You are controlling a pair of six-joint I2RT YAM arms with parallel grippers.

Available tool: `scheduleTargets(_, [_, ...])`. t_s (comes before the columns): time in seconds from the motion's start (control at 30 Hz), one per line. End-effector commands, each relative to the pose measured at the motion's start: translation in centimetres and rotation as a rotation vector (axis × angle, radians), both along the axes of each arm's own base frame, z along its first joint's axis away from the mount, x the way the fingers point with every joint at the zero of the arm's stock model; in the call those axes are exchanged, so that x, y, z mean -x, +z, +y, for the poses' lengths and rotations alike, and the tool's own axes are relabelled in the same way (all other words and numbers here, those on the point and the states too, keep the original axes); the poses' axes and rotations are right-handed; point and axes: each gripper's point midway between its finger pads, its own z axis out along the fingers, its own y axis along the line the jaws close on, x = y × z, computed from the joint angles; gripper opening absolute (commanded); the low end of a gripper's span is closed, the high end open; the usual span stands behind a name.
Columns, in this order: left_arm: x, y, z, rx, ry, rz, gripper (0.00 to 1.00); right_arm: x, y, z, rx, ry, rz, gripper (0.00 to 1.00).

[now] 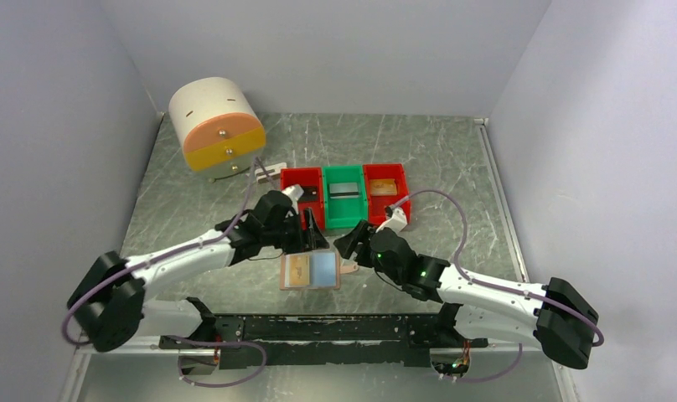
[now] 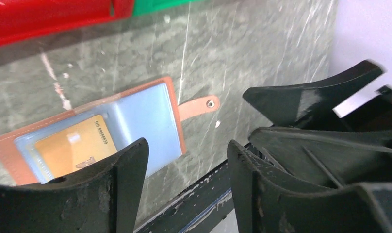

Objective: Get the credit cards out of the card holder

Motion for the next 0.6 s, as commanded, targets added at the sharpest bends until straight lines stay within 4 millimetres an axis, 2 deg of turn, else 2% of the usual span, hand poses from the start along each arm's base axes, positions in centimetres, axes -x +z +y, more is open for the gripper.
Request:
scheduleTargets(0.0, [-1.8, 1.0, 4.0, -0.098, 0.216, -0.094, 0.68, -1.1, 0.6, -0.8, -0.046, -0.108, 0.001, 0.75])
scheduleTargets(0.13, [-2.1, 1.8, 7.1, -0.142, 0.344, -0.138, 0.71, -0.7, 1.8, 0.1, -0.075, -0.011, -0.087, 0.83])
scheduleTargets(0.2, [-1.9, 1.8, 8.5, -0.164, 0.391, -0.15, 0.75, -0.1, 1.9, 0.8, -0.136, 0.034, -0.092, 1.0])
scheduleTargets(0.3, [-1.4, 1.5, 10.2, -0.176, 0.456, -0.149, 0.87, 1.1, 1.5, 2.2, -0.195, 0.13, -0.07, 1.0])
scheduleTargets(0.43, [-0.4, 0.6, 11.5, -0.186, 0.491, -0.123, 0.9, 2.1, 0.2, 4.5, -0.134, 0.252, -0.002, 0.84])
scheduleTargets(0.5, [0.2, 0.0, 11.6, -0.177, 0.476, -0.113, 0.86, 2.7, -0.3, 5.7, -0.124, 0.319, 0.019, 0.73])
scheduleTargets(0.57, [0.8, -0.4, 11.5, -0.164, 0.464, -0.096, 0.78, 3.0, -1.5, 6.3, -0.101, 0.327, 0.074, 0.65])
